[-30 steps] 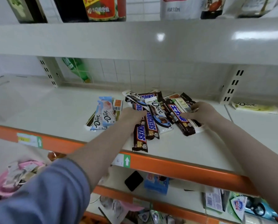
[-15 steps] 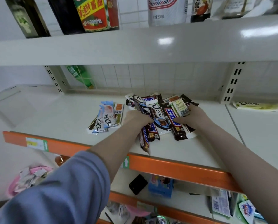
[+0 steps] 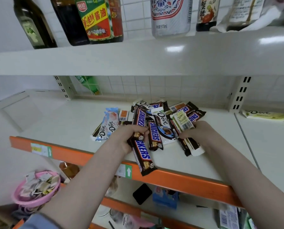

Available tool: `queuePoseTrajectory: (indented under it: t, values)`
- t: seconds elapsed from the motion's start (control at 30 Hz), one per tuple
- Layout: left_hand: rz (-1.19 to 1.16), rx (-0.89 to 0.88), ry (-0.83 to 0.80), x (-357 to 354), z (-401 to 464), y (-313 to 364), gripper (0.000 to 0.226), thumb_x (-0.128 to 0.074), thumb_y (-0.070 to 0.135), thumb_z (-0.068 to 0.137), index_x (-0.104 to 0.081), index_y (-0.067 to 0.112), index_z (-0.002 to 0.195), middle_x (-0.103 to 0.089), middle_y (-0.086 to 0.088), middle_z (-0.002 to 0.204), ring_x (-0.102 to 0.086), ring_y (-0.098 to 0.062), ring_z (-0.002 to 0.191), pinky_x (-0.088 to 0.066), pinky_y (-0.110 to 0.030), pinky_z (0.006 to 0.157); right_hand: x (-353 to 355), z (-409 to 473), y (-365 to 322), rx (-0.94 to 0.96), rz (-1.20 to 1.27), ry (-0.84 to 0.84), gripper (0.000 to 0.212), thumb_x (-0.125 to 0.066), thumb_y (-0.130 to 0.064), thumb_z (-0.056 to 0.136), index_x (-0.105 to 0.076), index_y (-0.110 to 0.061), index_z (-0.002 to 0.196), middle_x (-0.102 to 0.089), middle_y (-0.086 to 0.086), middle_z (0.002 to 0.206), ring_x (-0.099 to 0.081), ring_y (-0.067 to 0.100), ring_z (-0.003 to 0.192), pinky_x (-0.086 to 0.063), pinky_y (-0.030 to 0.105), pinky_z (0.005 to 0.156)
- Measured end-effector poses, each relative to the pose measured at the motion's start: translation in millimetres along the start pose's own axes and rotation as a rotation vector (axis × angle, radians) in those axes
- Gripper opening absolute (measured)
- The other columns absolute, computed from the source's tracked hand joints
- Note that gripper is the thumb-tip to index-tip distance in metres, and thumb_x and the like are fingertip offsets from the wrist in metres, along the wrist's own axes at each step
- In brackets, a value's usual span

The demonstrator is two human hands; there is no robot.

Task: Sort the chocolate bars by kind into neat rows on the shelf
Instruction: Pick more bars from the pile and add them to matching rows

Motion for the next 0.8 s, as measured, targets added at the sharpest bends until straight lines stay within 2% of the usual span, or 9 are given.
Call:
queuePoseTrajectory:
  t: [0.13, 0.27, 0.4, 0.5, 0.6, 0.73, 0.8]
  values:
    - [-0.081, -0.035, -0.022, -2, -12, -4, 0.026, -0.056, -0.01, 0.081, -0.062, 0.01, 0.097, -0.068, -0.003, 0.055, -0.065, -0.015, 0.047, -0.053, -0.028, 0.049, 4, -13, 3, 0.027, 0.069, 0.045, 0.02, -0.067, 0.0, 0.071, -0.063, -0.009, 0.089, -0.065, 0.007, 0.076, -0.062, 0.022, 0.066, -0.049, 0.026, 0.055]
    - [-0.301, 0.009, -0.032, -8, -10, -17, 0.01, -0.068, 0.012, 0.076, -0.06, 0.013, 0.081, -0.062, -0.002, 0.054, -0.059, -0.015, 0.043, -0.051, -0.031, 0.056, 14, -31, 4, 0.071, 0.267, 0.044, 0.016, -0.067, -0.002, 0.075, -0.067, -0.011, 0.089, -0.07, 0.006, 0.075, -0.066, 0.018, 0.06, -0.053, 0.025, 0.051]
    - [-0.37, 0.028, -0.035, -19, -3, -26, 0.029, -0.068, 0.039, 0.079, -0.06, 0.012, 0.072, -0.057, -0.002, 0.056, -0.054, -0.014, 0.044, -0.049, -0.028, 0.054, 25, -43, 3, 0.091, 0.411, -0.004, 0.016, -0.067, -0.005, 0.077, -0.067, -0.013, 0.09, -0.074, 0.006, 0.077, -0.069, 0.016, 0.061, -0.051, 0.024, 0.049]
    - [-0.34, 0.006, -0.039, -35, -8, -27, 0.043, -0.06, 0.052, 0.082, -0.064, 0.01, 0.081, -0.059, -0.003, 0.055, -0.054, -0.015, 0.048, -0.047, -0.03, 0.059, 30, -48, 3, 0.068, 0.463, -0.026, 0.018, -0.066, -0.003, 0.076, -0.066, -0.013, 0.092, -0.074, 0.006, 0.076, -0.069, 0.016, 0.06, -0.051, 0.024, 0.048]
    - [-0.315, -0.053, -0.051, -47, -14, -29, 0.042, -0.051, 0.047, 0.09, -0.066, 0.007, 0.094, -0.061, -0.004, 0.056, -0.055, -0.016, 0.051, -0.048, -0.031, 0.061, 35, -52, 4, 0.046, 0.47, -0.032, 0.02, -0.067, -0.002, 0.075, -0.067, -0.012, 0.091, -0.074, 0.008, 0.078, -0.069, 0.018, 0.061, -0.052, 0.026, 0.05]
    - [-0.246, -0.135, -0.052, -58, -27, -38, 0.017, -0.055, 0.02, 0.091, -0.06, 0.009, 0.102, -0.065, -0.006, 0.07, -0.059, -0.016, 0.056, -0.051, -0.029, 0.059, 37, -68, 8, 0.043, 0.453, -0.032, 0.02, -0.069, -0.002, 0.072, -0.068, -0.012, 0.09, -0.074, 0.009, 0.08, -0.07, 0.021, 0.065, -0.054, 0.031, 0.057]
    - [-0.192, -0.158, -0.057, -62, -34, -46, 0.015, -0.058, 0.009, 0.087, -0.059, 0.01, 0.103, -0.065, -0.006, 0.072, -0.06, -0.016, 0.059, -0.051, -0.03, 0.061, 36, -81, 9, 0.038, 0.454, -0.043, 0.02, -0.07, -0.004, 0.072, -0.067, -0.014, 0.089, -0.075, 0.008, 0.079, -0.071, 0.022, 0.069, -0.054, 0.033, 0.059]
Point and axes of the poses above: each hand's wrist, its own z-axis towards the middle knuckle, its own x-axis out of the back of the hand, y = z × x, the point moved 2 cm from there along z, towards the middle knuckle
